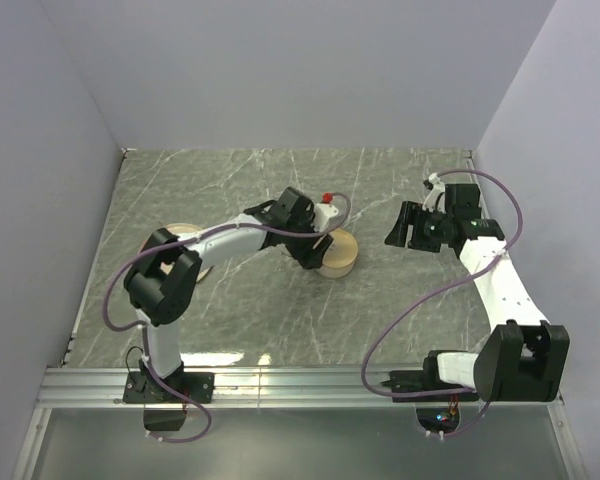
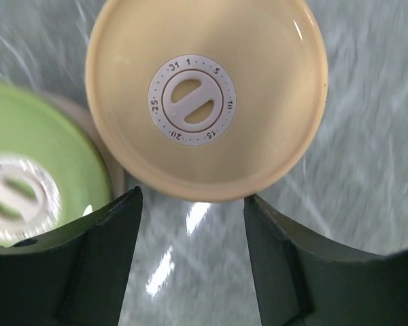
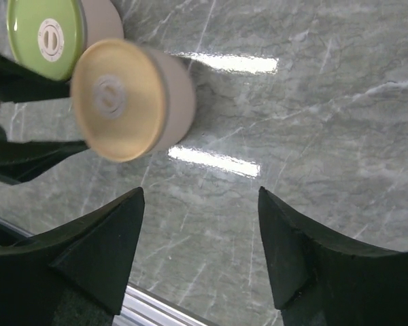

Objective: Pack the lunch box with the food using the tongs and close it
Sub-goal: Move the lunch box

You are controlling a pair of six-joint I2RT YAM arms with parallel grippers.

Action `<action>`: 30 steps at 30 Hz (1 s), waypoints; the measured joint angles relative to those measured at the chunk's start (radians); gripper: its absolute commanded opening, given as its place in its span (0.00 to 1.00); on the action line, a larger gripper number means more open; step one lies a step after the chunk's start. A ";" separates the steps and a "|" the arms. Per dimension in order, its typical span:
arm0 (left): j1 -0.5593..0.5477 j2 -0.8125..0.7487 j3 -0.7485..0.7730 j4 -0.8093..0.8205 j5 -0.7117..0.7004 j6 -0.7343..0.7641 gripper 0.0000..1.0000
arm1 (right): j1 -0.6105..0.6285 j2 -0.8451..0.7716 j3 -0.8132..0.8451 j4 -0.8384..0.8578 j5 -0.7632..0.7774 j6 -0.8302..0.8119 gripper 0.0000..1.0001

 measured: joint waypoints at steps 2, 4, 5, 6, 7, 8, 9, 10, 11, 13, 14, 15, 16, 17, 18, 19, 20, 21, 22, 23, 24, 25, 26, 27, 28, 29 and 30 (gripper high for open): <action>-0.006 0.048 0.071 0.010 -0.015 -0.040 0.68 | -0.003 0.003 -0.009 0.013 -0.019 0.006 0.69; -0.010 0.087 0.126 0.010 -0.023 -0.077 0.68 | -0.003 0.013 -0.012 0.013 -0.037 0.002 0.64; -0.011 0.095 0.140 0.010 -0.023 -0.088 0.69 | -0.003 0.023 -0.012 0.012 -0.046 -0.006 0.63; -0.012 0.100 0.150 0.006 -0.022 -0.104 0.69 | -0.003 0.032 -0.013 0.011 -0.054 -0.015 0.60; -0.012 0.101 0.154 0.003 -0.020 -0.114 0.70 | -0.003 0.042 -0.015 0.011 -0.063 -0.025 0.59; -0.012 0.098 0.156 0.002 -0.012 -0.122 0.71 | -0.001 0.051 -0.023 0.016 -0.069 -0.035 0.58; -0.011 0.093 0.156 0.002 0.002 -0.129 0.72 | 0.004 0.060 -0.036 0.016 -0.074 -0.047 0.58; -0.010 0.085 0.154 -0.003 0.014 -0.135 0.74 | 0.012 0.069 -0.051 0.016 -0.076 -0.055 0.58; -0.010 0.070 0.150 -0.005 0.029 -0.140 0.76 | 0.025 0.079 -0.064 0.015 -0.072 -0.063 0.58; -0.008 0.014 0.127 -0.019 0.064 -0.147 0.82 | 0.083 0.105 -0.081 0.013 -0.057 -0.077 0.59; -0.006 -0.026 0.117 -0.023 0.081 -0.151 0.84 | 0.117 0.119 -0.082 0.017 -0.046 -0.082 0.59; -0.003 -0.060 0.113 -0.028 0.096 -0.156 0.86 | 0.150 0.134 -0.081 0.026 -0.034 -0.089 0.59; 0.002 -0.100 0.111 -0.033 0.114 -0.163 0.88 | 0.176 0.146 -0.081 0.034 -0.024 -0.093 0.59; 0.015 -0.145 0.111 -0.035 0.136 -0.171 0.89 | 0.203 0.161 -0.079 0.043 -0.014 -0.097 0.59; 0.034 -0.184 0.111 -0.036 0.162 -0.183 0.90 | 0.223 0.179 -0.074 0.054 -0.002 -0.100 0.59; 0.062 -0.221 0.111 -0.039 0.184 -0.193 0.91 | 0.235 0.196 -0.069 0.065 0.007 -0.101 0.59; 0.097 -0.251 0.111 -0.037 0.205 -0.202 0.92 | 0.243 0.220 -0.057 0.074 0.015 -0.103 0.59; 0.145 -0.282 0.111 -0.039 0.226 -0.213 0.92 | 0.249 0.248 -0.043 0.085 0.024 -0.104 0.58; 0.196 -0.303 0.111 -0.038 0.236 -0.221 0.92 | 0.253 0.281 -0.028 0.097 0.032 -0.105 0.58; 0.256 -0.320 0.110 -0.038 0.246 -0.234 0.93 | 0.256 0.312 -0.010 0.108 0.038 -0.106 0.58; 0.295 -0.329 0.109 -0.039 0.251 -0.239 0.93 | 0.258 0.343 0.003 0.125 0.042 -0.106 0.58; 0.348 -0.335 0.107 -0.039 0.253 -0.245 0.94 | 0.260 0.365 0.013 0.131 0.043 -0.106 0.58; 0.393 -0.338 0.103 -0.040 0.258 -0.254 0.94 | 0.261 0.386 0.018 0.141 0.045 -0.106 0.58; 0.429 -0.339 0.095 -0.042 0.265 -0.261 0.96 | 0.263 0.402 0.024 0.149 0.045 -0.105 0.58; 0.457 -0.341 0.083 -0.043 0.269 -0.265 0.97 | 0.264 0.413 0.030 0.151 0.045 -0.104 0.58; 0.483 -0.343 0.070 -0.045 0.271 -0.270 0.98 | 0.267 0.425 0.039 0.156 0.044 -0.102 0.58; 0.508 -0.347 0.053 -0.051 0.275 -0.274 0.99 | 0.269 0.433 0.047 0.161 0.044 -0.100 0.58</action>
